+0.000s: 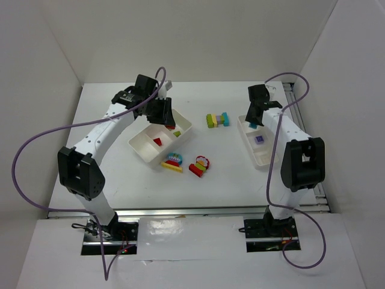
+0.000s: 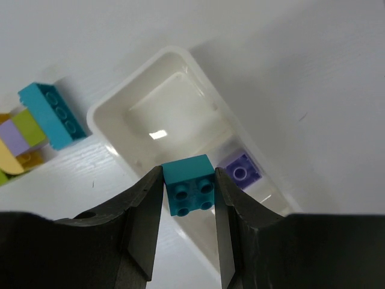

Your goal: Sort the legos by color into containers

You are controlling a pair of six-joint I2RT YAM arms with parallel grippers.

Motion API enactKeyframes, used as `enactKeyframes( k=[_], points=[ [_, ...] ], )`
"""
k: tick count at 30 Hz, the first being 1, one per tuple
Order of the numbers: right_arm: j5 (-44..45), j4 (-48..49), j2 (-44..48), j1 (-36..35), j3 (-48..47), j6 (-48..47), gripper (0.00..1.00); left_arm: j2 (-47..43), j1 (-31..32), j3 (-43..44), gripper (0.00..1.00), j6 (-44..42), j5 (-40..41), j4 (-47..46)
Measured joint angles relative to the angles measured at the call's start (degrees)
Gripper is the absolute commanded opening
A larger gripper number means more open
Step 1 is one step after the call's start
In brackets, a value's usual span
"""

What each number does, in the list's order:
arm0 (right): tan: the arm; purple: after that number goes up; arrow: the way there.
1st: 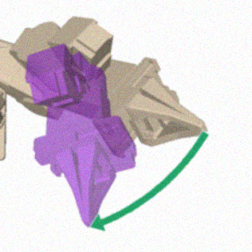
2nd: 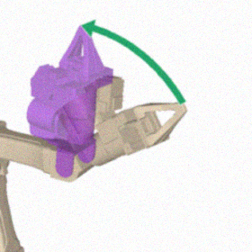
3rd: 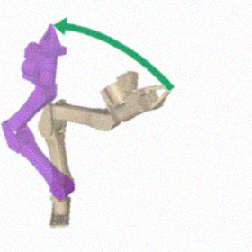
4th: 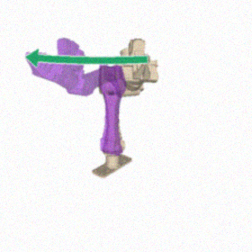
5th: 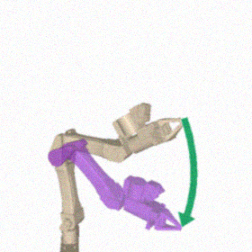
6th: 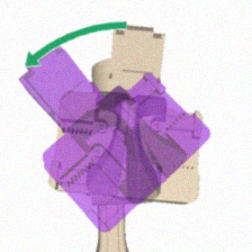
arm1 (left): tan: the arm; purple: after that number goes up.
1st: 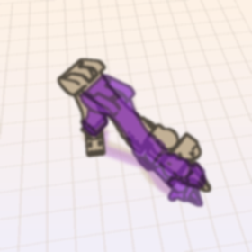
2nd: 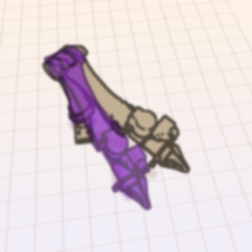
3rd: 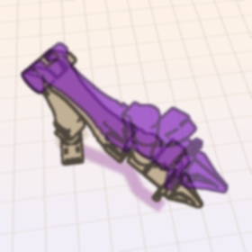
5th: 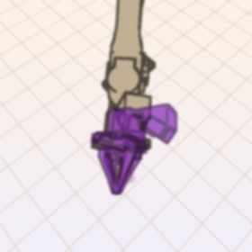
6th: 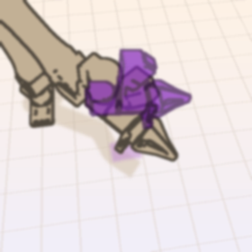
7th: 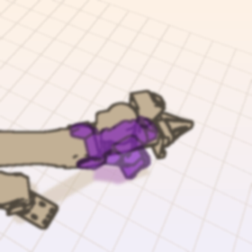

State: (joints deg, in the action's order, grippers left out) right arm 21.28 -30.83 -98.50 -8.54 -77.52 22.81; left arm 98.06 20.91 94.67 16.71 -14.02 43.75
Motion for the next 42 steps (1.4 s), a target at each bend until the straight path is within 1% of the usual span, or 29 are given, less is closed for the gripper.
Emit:
enactKeyframes(
  k=[4, 7, 8, 10, 11, 12, 15, 16, 23, 24, 25, 27, 30, 34, 37, 39, 42],
  points=[
    [0.83, 2.25, -3.45, 1.22, -2.08, -0.61, 0.05, 0.00, 0.00, 0.00, 0.00, 0.11, 0.33, 0.04],
    [0.55, 3.37, -5.77, 1.88, -3.87, -1.25, 0.10, 0.00, 0.00, 0.00, 0.00, 0.13, 0.31, 0.04],
    [0.50, 3.67, -6.64, 2.05, -4.63, -1.31, 0.18, 0.00, 0.00, 0.00, 0.00, 0.13, 0.33, 0.09],
    [0.35, 4.28, -8.28, 2.16, -6.03, -1.49, 0.27, 0.00, 0.00, 0.00, 0.00, 0.20, 0.33, 0.11],
    [0.31, 4.37, -8.92, 2.21, -6.56, -1.49, 0.37, 0.00, 0.00, 0.00, 0.00, 0.20, 0.35, 0.11],
    [0.26, 4.39, -9.51, 2.21, -6.99, -1.49, 0.51, 0.00, 0.00, 0.00, 0.00, 0.20, 0.37, 0.13],
    [-0.39, 4.42, -10.14, 2.21, -7.58, -1.46, 0.60, 0.00, 0.00, 0.00, 0.00, 0.20, 0.46, 0.15],
    [-0.72, 4.42, -10.14, 2.21, -7.65, -1.51, 0.61, 0.00, 0.00, 0.00, 0.00, 0.17, 0.50, 0.17],
    [-2.49, 4.44, -8.90, 2.21, -7.13, -1.44, 0.61, -0.02, -0.52, 0.00, 0.00, 0.17, 0.13, 0.17],
    [-2.64, 4.44, -8.15, 2.21, -6.69, -1.42, 0.59, -0.02, -0.52, 0.00, 0.00, 0.17, 0.13, 0.17],
    [-2.73, 4.37, -7.26, 2.21, -6.23, -1.42, 0.59, -0.02, -0.52, 0.00, 0.00, 0.17, 0.13, 0.17],
    [-2.86, 4.33, -5.33, 2.21, -5.75, -1.40, 0.56, 0.00, -0.52, 0.00, 0.00, 0.17, 0.15, 0.20],
    [-3.13, 4.50, -1.75, 2.21, -4.52, -1.22, 0.56, 0.00, -0.52, 0.00, 0.00, 0.22, 0.26, 0.20],
    [-3.85, 4.79, 4.81, 2.21, -0.52, -1.14, 0.55, -0.09, -0.55, -0.42, 0.00, 0.22, 0.50, 0.13],
    [-3.93, 4.83, 8.87, 2.21, 2.29, -0.92, 0.59, -0.59, -0.52, -1.81, 0.00, 2.10, 4.00, 0.44],
    [-3.87, 4.66, 11.23, 2.21, 4.17, -0.68, 0.62, -0.79, -0.52, -2.58, 0.00, 4.17, 7.96, 1.79],
    [-3.85, 4.63, 13.49, 2.21, 6.05, -0.33, 0.64, -0.79, -0.63, -3.34, 0.00, 7.58, 14.01, 3.54]
  ],
)
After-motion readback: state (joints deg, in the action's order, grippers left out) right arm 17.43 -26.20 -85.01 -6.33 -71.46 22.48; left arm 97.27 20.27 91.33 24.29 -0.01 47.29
